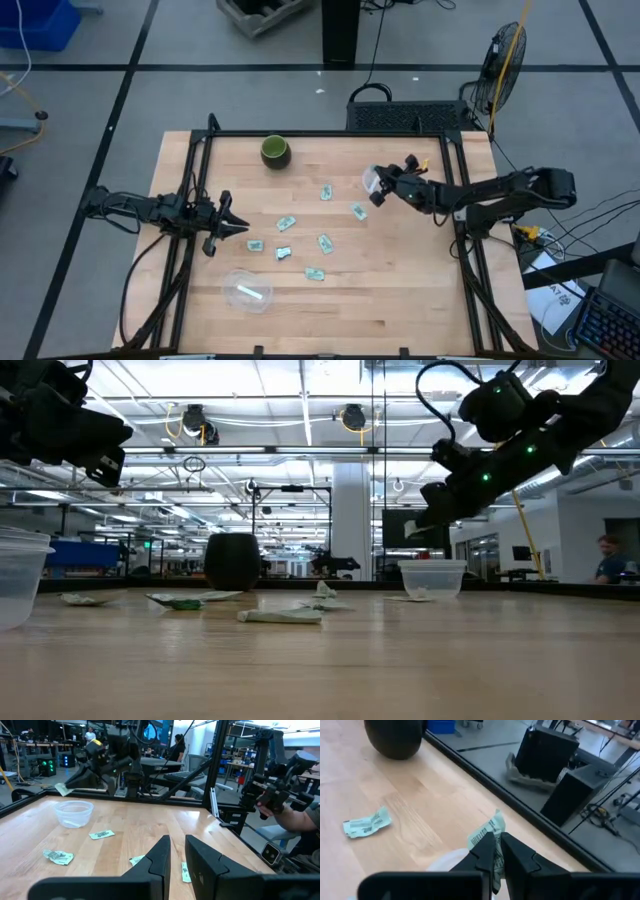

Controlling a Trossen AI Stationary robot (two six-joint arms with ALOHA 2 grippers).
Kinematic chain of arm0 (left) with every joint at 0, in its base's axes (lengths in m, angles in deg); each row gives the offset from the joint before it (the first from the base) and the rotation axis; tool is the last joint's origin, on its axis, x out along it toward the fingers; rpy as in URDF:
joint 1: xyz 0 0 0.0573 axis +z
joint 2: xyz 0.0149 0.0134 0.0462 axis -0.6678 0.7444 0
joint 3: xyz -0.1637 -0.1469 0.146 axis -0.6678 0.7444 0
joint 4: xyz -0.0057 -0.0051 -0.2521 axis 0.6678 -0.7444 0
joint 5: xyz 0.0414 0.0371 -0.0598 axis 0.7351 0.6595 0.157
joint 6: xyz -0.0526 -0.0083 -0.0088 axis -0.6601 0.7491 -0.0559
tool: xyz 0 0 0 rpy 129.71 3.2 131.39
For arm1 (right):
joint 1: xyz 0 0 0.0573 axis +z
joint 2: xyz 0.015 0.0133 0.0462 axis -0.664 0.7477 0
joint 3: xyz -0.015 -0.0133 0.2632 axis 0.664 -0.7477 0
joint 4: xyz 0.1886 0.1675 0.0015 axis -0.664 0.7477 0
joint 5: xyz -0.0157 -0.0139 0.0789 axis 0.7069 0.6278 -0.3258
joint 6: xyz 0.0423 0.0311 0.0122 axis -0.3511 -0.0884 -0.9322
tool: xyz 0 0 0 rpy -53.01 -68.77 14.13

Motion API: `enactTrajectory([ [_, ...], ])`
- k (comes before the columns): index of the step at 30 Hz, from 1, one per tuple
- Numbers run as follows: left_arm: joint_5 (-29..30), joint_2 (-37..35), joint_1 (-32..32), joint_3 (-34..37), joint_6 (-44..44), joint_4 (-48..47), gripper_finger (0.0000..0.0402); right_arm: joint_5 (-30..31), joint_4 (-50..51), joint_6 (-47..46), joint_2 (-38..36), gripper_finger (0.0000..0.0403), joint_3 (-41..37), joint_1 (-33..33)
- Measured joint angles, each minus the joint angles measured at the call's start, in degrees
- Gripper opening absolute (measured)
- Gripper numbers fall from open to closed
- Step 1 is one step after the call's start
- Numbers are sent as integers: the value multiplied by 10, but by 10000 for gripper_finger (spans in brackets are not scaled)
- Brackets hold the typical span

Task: Pick and place items into bin
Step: Put the green stevia packet into the top transparent bin

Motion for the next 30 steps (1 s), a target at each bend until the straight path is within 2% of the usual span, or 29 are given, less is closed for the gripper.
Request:
enactTrajectory([
  [5, 0, 0, 0, 0, 0, 0, 61, -59, 32, -36, 6, 19, 0, -26],
  [11, 0, 0, 0, 0, 0, 0, 60, -77, 61, -70, 5, 23, 0, -42],
  [15, 0, 0, 0, 0, 0, 0, 60, -145, 84, -102, 6, 28, 0, -58],
  [24, 0, 0, 0, 0, 0, 0, 61, -149, 116, -117, 6, 29, 0, -71],
  [30, 0, 0, 0, 0, 0, -1, 61, -162, 137, -135, 6, 53, 0, -74],
])
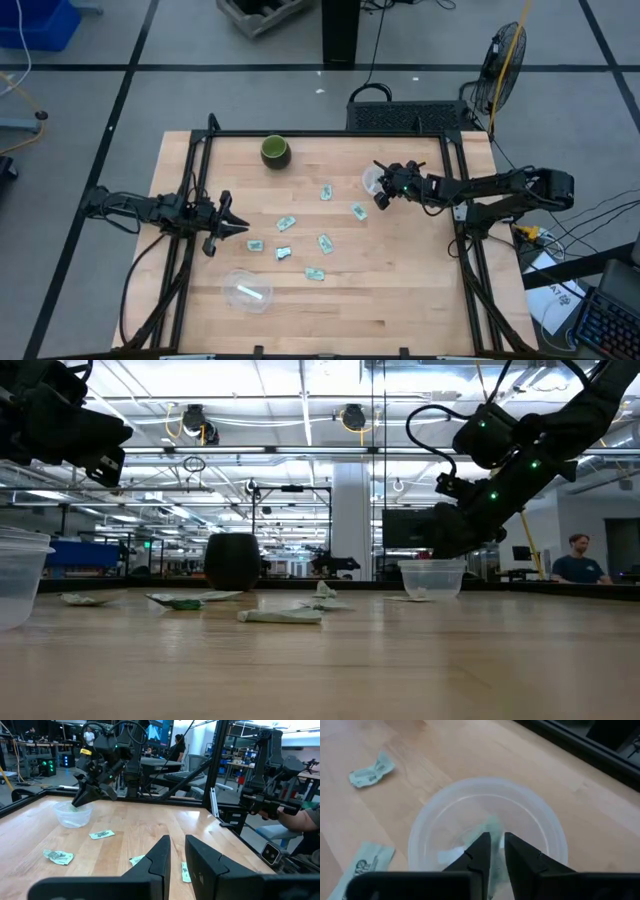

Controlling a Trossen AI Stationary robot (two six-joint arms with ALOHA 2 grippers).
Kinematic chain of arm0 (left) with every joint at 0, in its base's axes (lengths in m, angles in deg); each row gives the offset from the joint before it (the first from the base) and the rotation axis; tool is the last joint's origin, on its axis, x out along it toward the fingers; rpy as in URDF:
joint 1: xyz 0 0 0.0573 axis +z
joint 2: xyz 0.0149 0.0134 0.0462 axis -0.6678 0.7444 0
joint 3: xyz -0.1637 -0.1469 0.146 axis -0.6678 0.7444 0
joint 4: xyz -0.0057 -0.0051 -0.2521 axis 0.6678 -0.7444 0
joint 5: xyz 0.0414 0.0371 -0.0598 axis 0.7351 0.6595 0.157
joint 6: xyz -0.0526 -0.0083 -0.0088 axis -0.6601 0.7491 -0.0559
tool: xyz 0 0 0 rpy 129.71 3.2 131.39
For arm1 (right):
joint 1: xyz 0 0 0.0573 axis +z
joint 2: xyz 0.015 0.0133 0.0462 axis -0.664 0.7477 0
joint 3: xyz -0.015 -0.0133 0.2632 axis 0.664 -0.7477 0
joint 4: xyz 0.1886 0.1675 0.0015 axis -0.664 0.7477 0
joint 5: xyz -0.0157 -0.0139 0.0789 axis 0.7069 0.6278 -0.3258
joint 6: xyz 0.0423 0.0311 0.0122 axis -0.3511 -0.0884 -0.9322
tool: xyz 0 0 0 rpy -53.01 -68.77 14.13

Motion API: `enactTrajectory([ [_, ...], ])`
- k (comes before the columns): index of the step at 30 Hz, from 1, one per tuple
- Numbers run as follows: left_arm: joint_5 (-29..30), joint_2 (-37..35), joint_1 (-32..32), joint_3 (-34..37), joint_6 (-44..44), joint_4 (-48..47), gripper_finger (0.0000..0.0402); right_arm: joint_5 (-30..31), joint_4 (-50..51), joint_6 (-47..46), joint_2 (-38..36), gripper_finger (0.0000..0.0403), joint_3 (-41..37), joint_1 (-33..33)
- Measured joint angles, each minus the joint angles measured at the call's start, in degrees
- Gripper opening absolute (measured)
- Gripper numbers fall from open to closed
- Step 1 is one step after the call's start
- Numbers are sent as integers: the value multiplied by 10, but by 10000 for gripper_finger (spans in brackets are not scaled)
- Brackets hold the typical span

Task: Pick and place items into bin
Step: Put the green stevia packet into the top transparent bin

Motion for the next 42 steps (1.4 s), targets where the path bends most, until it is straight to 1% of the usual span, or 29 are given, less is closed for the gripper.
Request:
enactTrajectory([
  [7, 0, 0, 0, 0, 0, 0, 60, 0, -12, 6, 0, 96, 0, 1],
  [13, 0, 0, 0, 0, 0, 0, 60, -6, -81, 80, 0, 111, 0, 34],
  [17, 0, 0, 0, 0, 0, 0, 60, -58, -126, 133, 0, 107, 0, 62],
  [20, 0, 0, 0, 0, 0, 0, 61, -125, -139, 171, 0, 106, 0, 81],
  [23, 0, 0, 0, 0, 0, 0, 61, -206, -118, 221, 0, 108, 0, 101],
  [25, 0, 0, 0, 0, 0, 0, 60, -230, -95, 237, 0, 111, 0, 117],
  [29, 0, 0, 0, 0, 0, 0, 60, -224, -67, 235, 0, 114, 0, 132],
  [35, 0, 0, 0, 0, 0, 0, 60, -225, -60, 230, 15, 116, 0, 140],
  [37, 0, 0, 0, 0, 0, 0, 61, -226, -67, 217, 35, 116, 1, 139],
  [42, 0, 0, 0, 0, 0, 0, 61, -224, -72, 221, 86, 116, 10, 139],
])
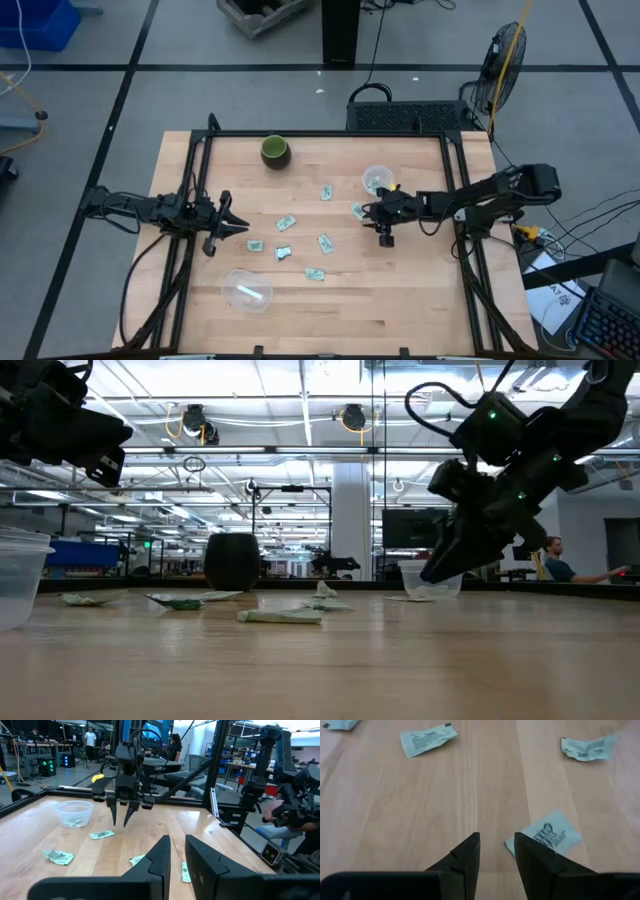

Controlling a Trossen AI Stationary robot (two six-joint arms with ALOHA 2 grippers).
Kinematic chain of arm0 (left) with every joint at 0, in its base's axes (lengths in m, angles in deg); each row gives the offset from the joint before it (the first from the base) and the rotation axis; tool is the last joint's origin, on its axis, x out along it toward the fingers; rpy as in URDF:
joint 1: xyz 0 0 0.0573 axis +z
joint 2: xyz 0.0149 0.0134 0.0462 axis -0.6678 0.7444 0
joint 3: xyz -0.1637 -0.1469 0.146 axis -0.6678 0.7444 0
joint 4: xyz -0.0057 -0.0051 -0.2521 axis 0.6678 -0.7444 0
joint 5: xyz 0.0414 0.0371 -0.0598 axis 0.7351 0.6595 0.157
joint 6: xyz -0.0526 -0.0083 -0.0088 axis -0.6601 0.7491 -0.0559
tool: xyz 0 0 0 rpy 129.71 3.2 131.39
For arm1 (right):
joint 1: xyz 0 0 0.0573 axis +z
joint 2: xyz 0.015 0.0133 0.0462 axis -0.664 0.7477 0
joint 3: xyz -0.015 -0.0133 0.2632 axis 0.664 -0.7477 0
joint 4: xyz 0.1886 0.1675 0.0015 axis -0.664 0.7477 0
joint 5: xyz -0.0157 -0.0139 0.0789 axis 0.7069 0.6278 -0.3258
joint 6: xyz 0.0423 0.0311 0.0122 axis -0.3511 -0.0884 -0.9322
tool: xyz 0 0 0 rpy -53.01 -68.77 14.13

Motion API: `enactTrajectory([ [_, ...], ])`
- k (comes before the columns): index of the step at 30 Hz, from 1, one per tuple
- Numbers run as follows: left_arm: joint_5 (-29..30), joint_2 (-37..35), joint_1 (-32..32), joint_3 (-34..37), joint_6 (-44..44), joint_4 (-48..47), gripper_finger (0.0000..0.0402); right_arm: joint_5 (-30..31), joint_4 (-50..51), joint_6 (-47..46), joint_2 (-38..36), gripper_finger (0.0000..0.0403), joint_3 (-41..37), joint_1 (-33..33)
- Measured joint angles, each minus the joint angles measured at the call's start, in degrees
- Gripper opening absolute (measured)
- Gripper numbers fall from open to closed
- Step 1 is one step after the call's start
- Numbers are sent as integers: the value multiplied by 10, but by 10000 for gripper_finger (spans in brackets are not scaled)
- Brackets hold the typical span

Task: Pick and place items into bin
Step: Put the green stevia packet into the top transparent bin

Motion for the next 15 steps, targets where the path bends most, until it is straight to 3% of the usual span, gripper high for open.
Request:
enactTrajectory([
  [6, 0, 0, 0, 0, 0, 0, 60, 4, -1, -8, 50, 116, 21, 2],
  [15, 0, 0, 0, 0, 0, 0, 60, 65, -2, 14, 73, 117, 33, 11],
])
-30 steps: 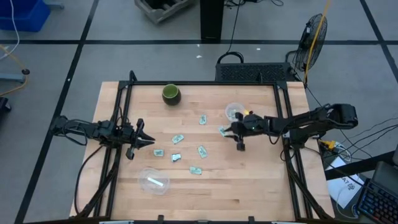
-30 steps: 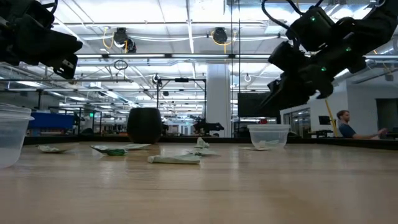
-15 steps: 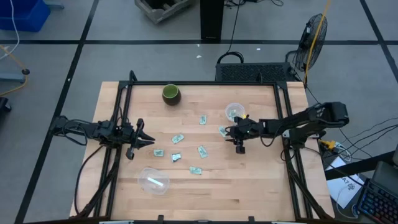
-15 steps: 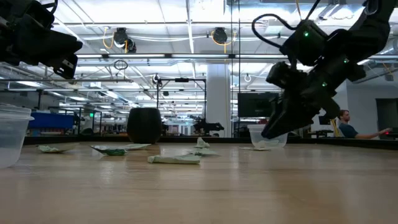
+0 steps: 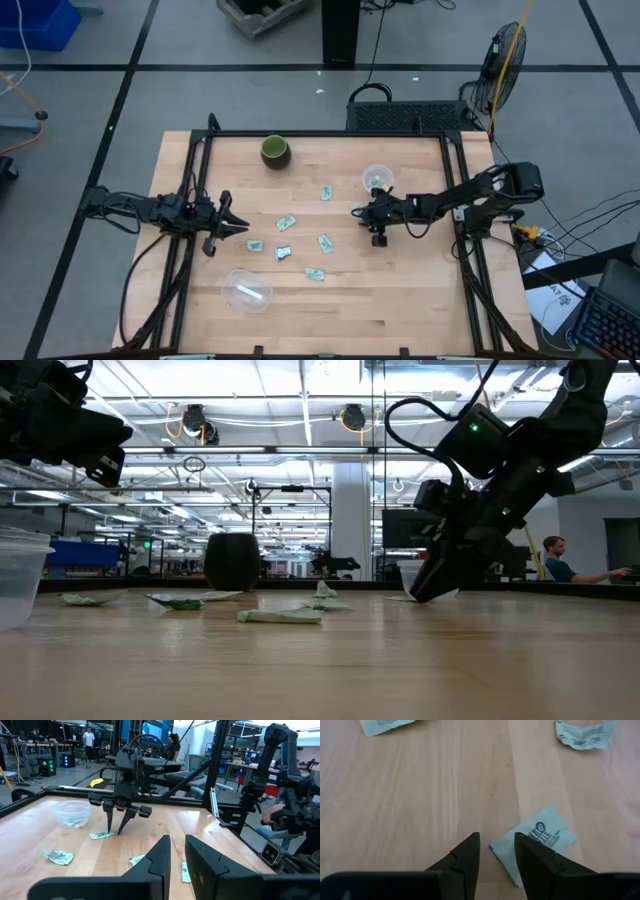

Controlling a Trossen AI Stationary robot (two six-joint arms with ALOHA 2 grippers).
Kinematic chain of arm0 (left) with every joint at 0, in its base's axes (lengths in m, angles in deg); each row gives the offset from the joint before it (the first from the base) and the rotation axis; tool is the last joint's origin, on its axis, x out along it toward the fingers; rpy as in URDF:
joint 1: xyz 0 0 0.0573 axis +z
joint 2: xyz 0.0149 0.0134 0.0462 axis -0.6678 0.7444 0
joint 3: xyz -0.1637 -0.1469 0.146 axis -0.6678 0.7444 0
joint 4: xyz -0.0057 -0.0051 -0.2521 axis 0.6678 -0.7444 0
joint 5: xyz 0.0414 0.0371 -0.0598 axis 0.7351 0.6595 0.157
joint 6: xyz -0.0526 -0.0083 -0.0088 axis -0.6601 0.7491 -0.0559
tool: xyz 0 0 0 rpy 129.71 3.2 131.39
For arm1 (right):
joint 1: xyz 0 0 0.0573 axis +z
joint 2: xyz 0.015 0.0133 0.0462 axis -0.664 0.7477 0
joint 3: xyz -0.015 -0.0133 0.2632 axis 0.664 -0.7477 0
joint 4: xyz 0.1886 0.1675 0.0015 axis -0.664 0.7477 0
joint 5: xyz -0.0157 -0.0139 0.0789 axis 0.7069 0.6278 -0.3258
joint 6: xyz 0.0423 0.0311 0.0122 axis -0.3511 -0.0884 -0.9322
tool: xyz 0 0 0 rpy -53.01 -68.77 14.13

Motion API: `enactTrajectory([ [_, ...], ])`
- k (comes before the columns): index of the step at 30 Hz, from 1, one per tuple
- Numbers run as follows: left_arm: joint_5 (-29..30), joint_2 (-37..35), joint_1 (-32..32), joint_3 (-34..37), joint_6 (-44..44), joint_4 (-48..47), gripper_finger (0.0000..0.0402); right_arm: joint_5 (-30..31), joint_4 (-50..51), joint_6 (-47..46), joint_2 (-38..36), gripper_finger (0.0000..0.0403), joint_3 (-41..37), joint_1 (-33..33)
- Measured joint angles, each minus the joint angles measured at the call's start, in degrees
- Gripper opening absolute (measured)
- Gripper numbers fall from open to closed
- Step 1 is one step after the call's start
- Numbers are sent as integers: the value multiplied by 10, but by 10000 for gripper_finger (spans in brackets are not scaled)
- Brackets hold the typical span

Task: Pick and place items into bin
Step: Put the green stevia packet into the top transparent bin

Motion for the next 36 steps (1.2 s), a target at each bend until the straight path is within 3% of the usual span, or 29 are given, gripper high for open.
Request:
enactTrajectory([
  [20, 0, 0, 1, 0, 0, 0, 61, 9, 30, -30, 0, 113, 1, -16],
  [36, 0, 0, 0, 0, 0, 0, 60, 11, 0, -13, 1, 25, 0, -7],
])
